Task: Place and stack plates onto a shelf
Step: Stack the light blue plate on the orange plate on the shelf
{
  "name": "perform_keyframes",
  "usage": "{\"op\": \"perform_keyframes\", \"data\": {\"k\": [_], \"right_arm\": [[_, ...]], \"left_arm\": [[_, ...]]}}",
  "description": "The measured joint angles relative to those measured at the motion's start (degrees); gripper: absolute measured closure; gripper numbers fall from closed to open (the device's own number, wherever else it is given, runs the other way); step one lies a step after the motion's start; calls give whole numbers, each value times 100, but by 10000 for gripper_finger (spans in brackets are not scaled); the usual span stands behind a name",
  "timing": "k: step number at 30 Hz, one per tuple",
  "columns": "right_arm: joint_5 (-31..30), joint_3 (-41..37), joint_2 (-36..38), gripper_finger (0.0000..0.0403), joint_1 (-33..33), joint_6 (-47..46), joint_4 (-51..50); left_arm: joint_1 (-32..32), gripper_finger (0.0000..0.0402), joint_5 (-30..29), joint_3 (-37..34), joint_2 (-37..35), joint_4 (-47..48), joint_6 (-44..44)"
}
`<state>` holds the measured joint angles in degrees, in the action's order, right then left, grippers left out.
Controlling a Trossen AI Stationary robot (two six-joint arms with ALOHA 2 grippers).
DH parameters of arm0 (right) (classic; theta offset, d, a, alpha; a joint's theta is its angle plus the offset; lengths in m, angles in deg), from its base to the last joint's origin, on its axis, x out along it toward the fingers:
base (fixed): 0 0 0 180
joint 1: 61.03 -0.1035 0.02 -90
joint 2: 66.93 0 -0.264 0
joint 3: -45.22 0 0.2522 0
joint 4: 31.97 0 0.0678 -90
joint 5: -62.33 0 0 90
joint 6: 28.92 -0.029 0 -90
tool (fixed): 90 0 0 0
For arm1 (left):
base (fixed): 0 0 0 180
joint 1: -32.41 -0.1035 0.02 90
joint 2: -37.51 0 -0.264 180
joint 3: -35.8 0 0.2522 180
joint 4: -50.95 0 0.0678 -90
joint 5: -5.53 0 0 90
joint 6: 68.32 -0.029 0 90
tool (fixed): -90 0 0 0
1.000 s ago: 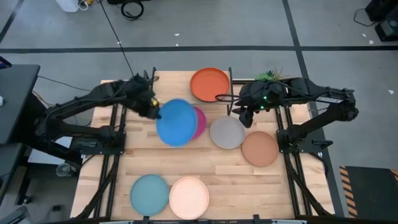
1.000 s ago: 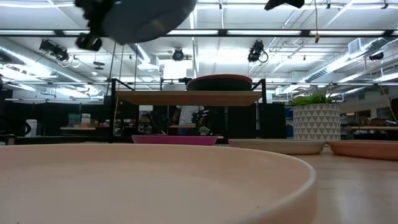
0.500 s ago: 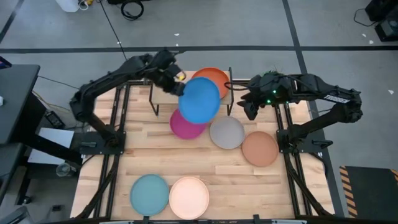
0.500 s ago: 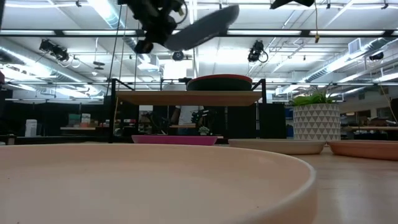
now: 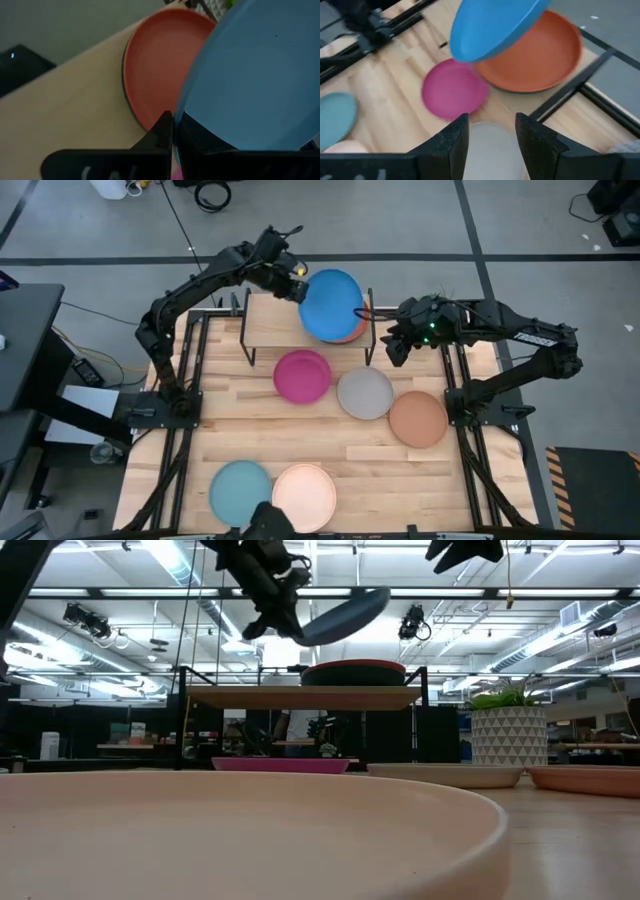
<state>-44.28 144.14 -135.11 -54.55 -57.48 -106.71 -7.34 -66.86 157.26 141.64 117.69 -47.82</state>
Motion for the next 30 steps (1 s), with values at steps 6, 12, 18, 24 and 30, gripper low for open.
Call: {"op": "perform_keyframes", "data": {"k": [6,12,18,24,30], "right_arm": [[-37,-4,19,235,179,54,393],[-28,-6,28,235,406,67,586],[129,-6,26,235,790,521,595],[575,-6,42,235,1132,1050,796],[903,-6,87,235,1272,1479,1244]], "left_arm": [[-57,388,78,-1,324,-522,-160],[-87,388,153,-2,379,-638,-285],[-65,388,203,273,440,-499,13],[76,388,-97,1498,835,290,-1],[209,388,-498,2177,1232,1357,-253]]}}
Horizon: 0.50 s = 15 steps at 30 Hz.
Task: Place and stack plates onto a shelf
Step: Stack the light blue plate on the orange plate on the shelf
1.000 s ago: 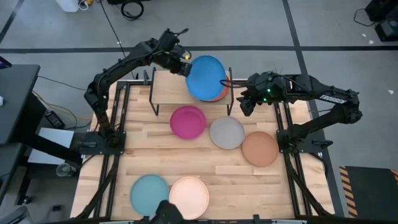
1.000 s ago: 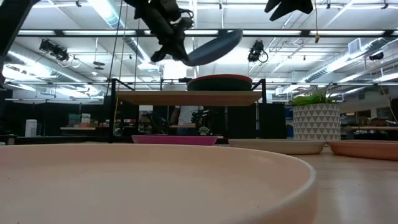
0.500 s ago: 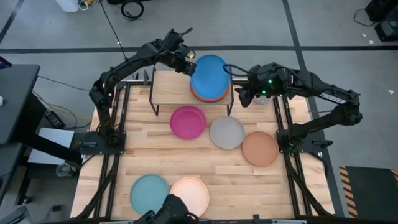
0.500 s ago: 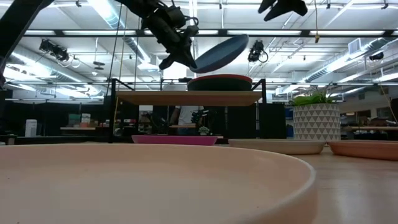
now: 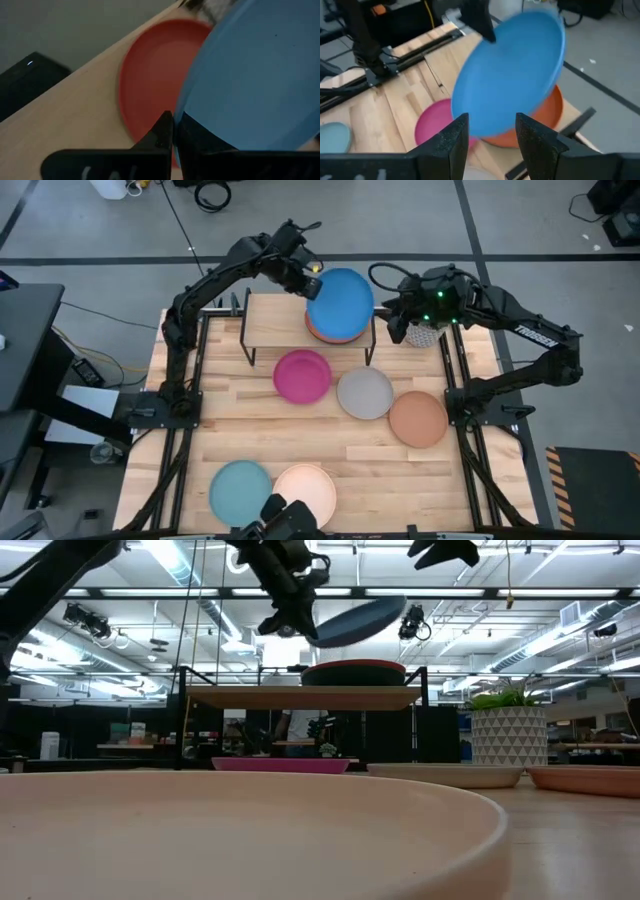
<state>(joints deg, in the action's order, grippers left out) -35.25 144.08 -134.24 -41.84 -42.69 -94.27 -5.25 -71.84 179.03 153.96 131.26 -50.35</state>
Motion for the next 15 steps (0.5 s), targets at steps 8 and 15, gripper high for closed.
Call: {"op": "perform_keyframes", "data": {"k": [8,15], "right_arm": [[296,0,0,235,22,92,63],[320,0,0,235,1,143,66]], "left_arm": [[1,388,-312,-142,8,112,23],[38,384,-310,-142,163,152,95]]}}
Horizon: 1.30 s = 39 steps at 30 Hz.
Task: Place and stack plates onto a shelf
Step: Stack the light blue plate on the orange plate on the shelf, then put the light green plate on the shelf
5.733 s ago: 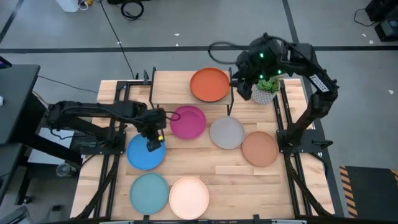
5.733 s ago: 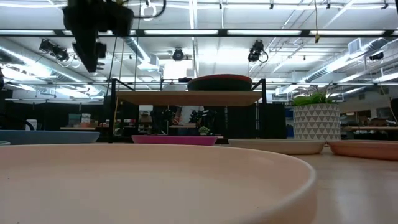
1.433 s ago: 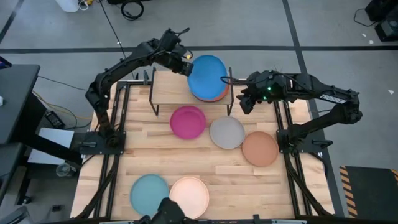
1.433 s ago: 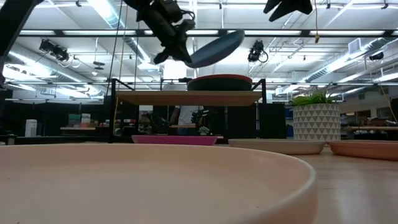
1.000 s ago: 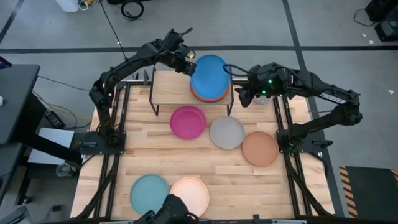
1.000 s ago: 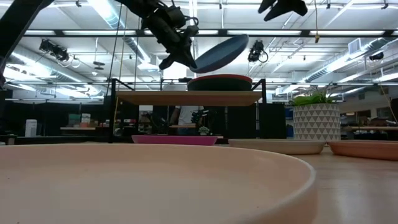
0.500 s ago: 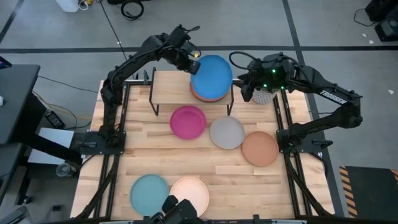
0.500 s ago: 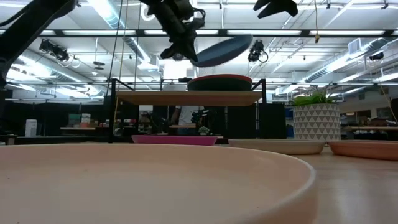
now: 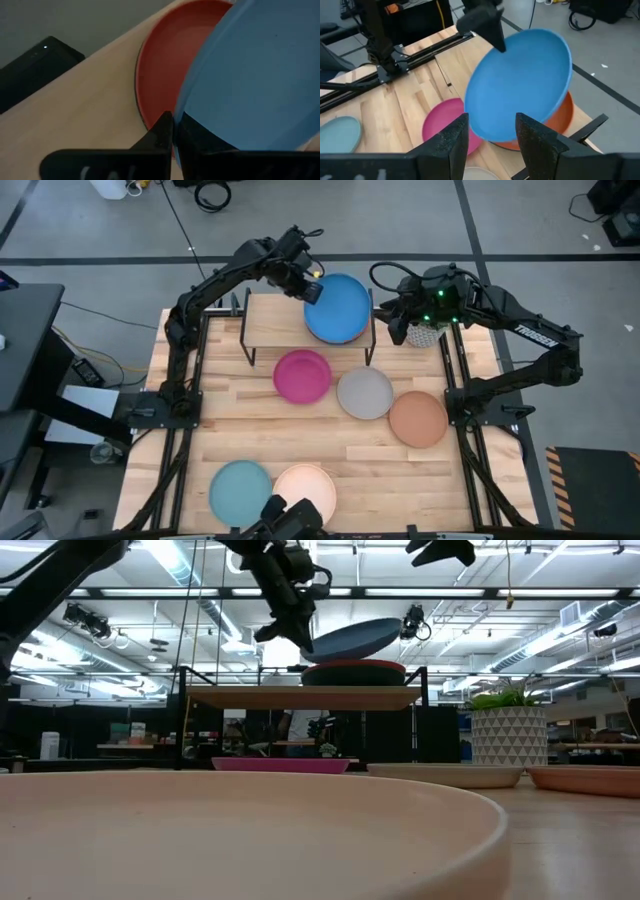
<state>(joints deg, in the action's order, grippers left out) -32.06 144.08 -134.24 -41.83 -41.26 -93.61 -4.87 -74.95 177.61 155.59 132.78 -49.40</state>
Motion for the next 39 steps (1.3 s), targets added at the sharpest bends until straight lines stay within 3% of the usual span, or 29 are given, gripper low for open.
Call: {"op": "perform_keyframes", "data": {"k": [13,21,25,29,34,39], "right_arm": [[107,0,0,235,-31,11,9],[107,0,0,235,-31,55,24],[148,0,0,235,4,92,-60],[433,0,0,235,210,96,-521],[593,0,16,235,368,96,-1115],[528,0,106,235,408,143,-1363]], "left_arm": [[28,379,-80,-4,159,-55,39],[-40,303,-96,-4,159,-134,98],[-195,273,441,92,144,-387,71],[-212,269,741,486,110,-285,-407],[283,274,510,623,-137,227,-1174],[1219,276,-4,410,-473,501,-1817]]}}
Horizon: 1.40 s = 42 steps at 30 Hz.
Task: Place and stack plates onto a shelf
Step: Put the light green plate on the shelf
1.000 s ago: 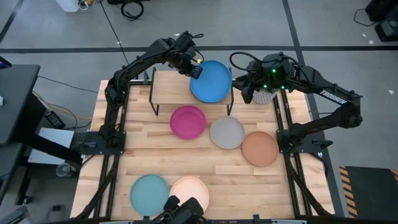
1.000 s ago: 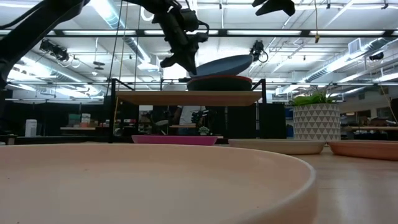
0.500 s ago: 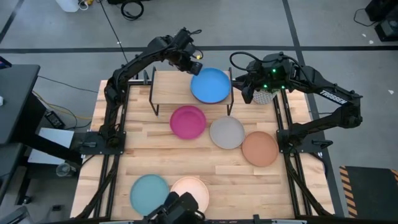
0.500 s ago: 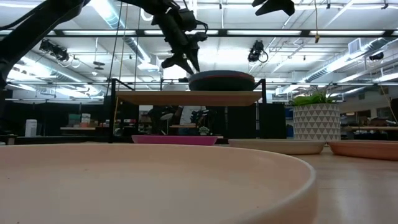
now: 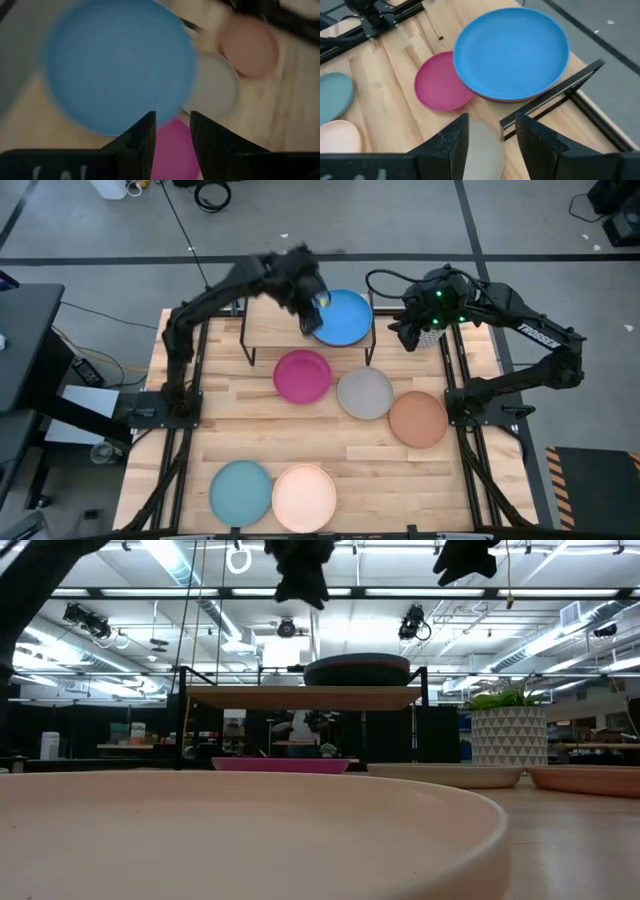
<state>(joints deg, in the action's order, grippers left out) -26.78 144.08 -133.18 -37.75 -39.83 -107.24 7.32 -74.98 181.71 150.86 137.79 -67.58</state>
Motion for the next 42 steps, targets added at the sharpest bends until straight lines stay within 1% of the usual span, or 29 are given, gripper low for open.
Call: {"op": "perform_keyframes", "data": {"k": [5,7,10,15,17,20,22,25,29,32,37,42], "right_arm": [[-21,0,72,235,119,111,21],[-3,0,90,235,167,175,19],[37,0,108,235,198,198,11],[67,0,115,235,199,308,10],[67,0,113,235,199,371,14],[69,0,106,235,199,438,14],[71,0,106,235,199,469,14],[190,0,104,235,199,469,14],[309,0,104,235,199,517,13],[351,0,102,235,199,567,12],[427,0,102,235,199,699,10],[590,0,99,235,199,773,8]], "left_arm": [[724,276,-26,-504,-240,22,-190],[875,276,111,-870,-395,-21,-261],[1030,276,349,-1624,-705,-507,-224],[1240,276,295,-3011,-1458,-1480,-120],[1355,276,168,-3529,-1661,-1827,-107],[1490,276,120,-4165,-1877,-2096,23],[1576,276,180,-4477,-1952,-2186,207],[1817,276,482,-4850,-1992,-2179,467],[2390,276,882,-5267,-2154,-2053,670],[2881,276,896,-5653,-2241,-2024,944],[3626,276,871,-6335,-2326,-2429,1486],[4087,276,970,-7015,-2322,-2967,2030]]}}
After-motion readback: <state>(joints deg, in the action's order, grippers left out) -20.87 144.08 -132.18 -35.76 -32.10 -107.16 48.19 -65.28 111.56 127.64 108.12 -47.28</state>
